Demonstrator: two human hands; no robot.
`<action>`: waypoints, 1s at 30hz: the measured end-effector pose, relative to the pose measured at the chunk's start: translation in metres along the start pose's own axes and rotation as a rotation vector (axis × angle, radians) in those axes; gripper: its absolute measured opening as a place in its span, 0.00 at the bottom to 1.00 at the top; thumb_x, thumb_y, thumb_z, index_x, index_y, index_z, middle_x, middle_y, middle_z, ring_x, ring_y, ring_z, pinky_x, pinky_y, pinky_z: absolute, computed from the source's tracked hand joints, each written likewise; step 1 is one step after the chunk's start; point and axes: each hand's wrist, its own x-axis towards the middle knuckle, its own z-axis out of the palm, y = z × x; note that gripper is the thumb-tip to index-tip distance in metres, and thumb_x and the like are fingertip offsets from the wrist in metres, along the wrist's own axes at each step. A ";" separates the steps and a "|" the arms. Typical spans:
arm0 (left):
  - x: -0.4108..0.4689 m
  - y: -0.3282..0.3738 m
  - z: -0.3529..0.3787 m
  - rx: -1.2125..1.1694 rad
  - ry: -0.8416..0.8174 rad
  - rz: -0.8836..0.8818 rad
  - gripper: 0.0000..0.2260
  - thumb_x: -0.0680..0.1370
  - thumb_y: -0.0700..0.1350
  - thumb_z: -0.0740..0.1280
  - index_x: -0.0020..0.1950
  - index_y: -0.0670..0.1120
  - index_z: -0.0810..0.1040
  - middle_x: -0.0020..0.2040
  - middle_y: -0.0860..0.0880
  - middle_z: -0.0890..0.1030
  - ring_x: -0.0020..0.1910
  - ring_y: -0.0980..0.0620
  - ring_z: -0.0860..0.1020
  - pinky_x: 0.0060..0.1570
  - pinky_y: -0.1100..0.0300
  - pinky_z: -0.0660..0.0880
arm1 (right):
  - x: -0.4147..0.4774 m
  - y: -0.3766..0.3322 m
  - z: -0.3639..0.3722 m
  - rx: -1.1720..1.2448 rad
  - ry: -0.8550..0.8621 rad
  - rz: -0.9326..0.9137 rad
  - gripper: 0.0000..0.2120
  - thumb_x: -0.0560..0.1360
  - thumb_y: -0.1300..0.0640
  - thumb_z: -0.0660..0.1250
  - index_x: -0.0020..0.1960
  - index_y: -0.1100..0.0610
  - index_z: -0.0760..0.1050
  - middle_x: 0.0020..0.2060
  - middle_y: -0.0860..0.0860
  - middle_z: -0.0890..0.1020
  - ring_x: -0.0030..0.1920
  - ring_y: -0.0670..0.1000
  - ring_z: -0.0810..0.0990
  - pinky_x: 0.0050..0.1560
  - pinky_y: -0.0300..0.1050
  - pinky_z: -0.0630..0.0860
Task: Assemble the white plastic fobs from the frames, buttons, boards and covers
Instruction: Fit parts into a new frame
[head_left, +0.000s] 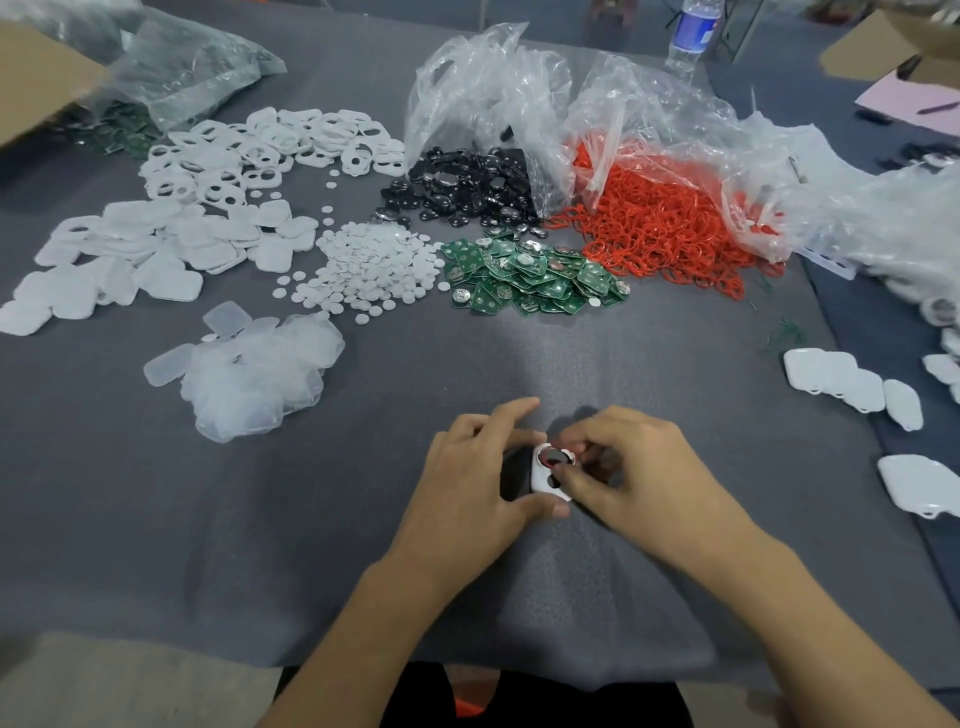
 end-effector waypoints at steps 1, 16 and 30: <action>0.000 -0.001 0.000 0.001 0.001 0.001 0.40 0.66 0.65 0.77 0.75 0.62 0.66 0.59 0.70 0.79 0.66 0.68 0.65 0.65 0.73 0.53 | 0.001 0.000 -0.001 -0.008 -0.009 -0.002 0.07 0.71 0.56 0.77 0.46 0.47 0.82 0.37 0.41 0.78 0.41 0.40 0.78 0.42 0.26 0.70; 0.001 -0.006 0.005 -0.022 -0.027 -0.068 0.33 0.66 0.61 0.78 0.67 0.68 0.67 0.59 0.69 0.80 0.67 0.61 0.69 0.63 0.67 0.58 | 0.028 0.002 -0.015 0.093 -0.209 0.047 0.07 0.66 0.57 0.81 0.41 0.47 0.87 0.35 0.40 0.83 0.39 0.38 0.81 0.40 0.26 0.69; -0.007 0.000 0.004 0.013 -0.049 -0.033 0.21 0.72 0.61 0.76 0.62 0.67 0.72 0.57 0.65 0.71 0.60 0.61 0.68 0.55 0.70 0.65 | 0.083 0.007 -0.019 0.158 -0.650 0.190 0.09 0.62 0.55 0.84 0.35 0.54 0.85 0.27 0.51 0.81 0.27 0.46 0.73 0.31 0.38 0.70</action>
